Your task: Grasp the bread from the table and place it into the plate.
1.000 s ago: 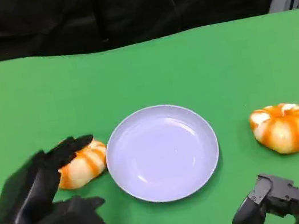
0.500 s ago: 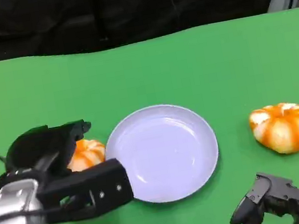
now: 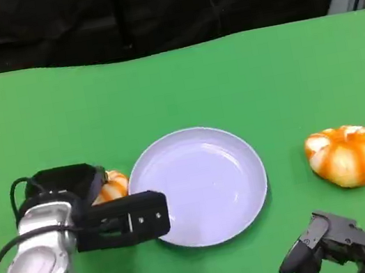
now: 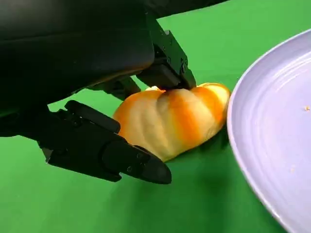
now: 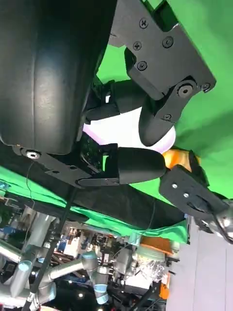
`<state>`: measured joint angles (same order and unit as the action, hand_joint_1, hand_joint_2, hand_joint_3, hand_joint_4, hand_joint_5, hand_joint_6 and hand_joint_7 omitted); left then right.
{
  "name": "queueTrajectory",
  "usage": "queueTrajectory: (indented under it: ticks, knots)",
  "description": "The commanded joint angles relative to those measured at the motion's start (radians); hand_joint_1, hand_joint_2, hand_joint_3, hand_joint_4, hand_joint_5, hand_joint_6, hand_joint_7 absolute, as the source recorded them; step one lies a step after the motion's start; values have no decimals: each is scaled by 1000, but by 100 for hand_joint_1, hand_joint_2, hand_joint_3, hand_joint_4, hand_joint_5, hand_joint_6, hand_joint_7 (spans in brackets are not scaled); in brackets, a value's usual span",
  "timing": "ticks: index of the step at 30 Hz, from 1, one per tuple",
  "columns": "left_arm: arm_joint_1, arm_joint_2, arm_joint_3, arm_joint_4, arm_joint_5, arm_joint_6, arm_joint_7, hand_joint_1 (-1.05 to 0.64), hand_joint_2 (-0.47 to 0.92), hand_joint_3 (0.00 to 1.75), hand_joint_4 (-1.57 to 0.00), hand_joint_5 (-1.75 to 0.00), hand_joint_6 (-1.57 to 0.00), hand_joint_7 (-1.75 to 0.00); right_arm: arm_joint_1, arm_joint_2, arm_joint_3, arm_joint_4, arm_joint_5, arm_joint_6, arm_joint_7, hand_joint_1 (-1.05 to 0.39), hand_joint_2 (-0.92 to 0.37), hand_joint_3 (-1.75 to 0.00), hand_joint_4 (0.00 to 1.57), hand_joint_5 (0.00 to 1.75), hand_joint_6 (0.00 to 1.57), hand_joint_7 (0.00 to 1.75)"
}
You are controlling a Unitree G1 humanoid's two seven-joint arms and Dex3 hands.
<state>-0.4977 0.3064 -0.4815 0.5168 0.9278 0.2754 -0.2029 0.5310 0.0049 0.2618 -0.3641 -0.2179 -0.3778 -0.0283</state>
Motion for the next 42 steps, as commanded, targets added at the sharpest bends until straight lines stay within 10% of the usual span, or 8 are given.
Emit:
queueTrajectory:
  ticks: [1,2,4,8,15,21,28,42]
  knots:
    - [26,18,2,67,-52,-72,76,-37,92,10,-85,-35,-78,-8,9,-4,0,-8,7,2,-7,-18,-47,-118,71,164,67,138]
    - [38,22,21,77,-80,-118,129,-35,92,14,-90,-38,-83,-10,8,-5,-1,-7,6,1,-7,-18,-47,-117,70,164,67,138]
    - [54,34,46,86,-116,-190,220,-26,92,15,-71,-143,-72,-96,7,-7,-4,-7,6,-1,-7,-18,-47,-117,71,164,67,138]
    - [58,50,52,103,-137,-250,301,-18,92,15,-79,-173,-59,-171,7,-8,-6,-8,8,-2,-6,-18,-47,-117,71,164,67,138]
    - [54,103,61,2,-28,-202,527,-23,89,11,-86,-175,-78,-106,-5,-15,-21,5,19,0,-1,-19,-47,-115,70,163,68,139]
    - [65,75,85,-21,-61,-290,719,-19,91,16,-88,-175,-69,-171,-16,-20,-24,19,21,-10,-1,-16,-47,-116,71,163,67,139]
    - [73,9,97,-135,-195,-395,608,-21,42,126,-93,-175,-76,-175,-28,-20,-23,32,18,-15,-3,-13,-46,-120,71,163,68,139]
    - [-15,-127,29,-22,-194,-419,486,-17,30,128,-92,-175,-76,-175,-38,-16,-21,46,12,-12,-8,-11,-45,-121,69,164,68,138]
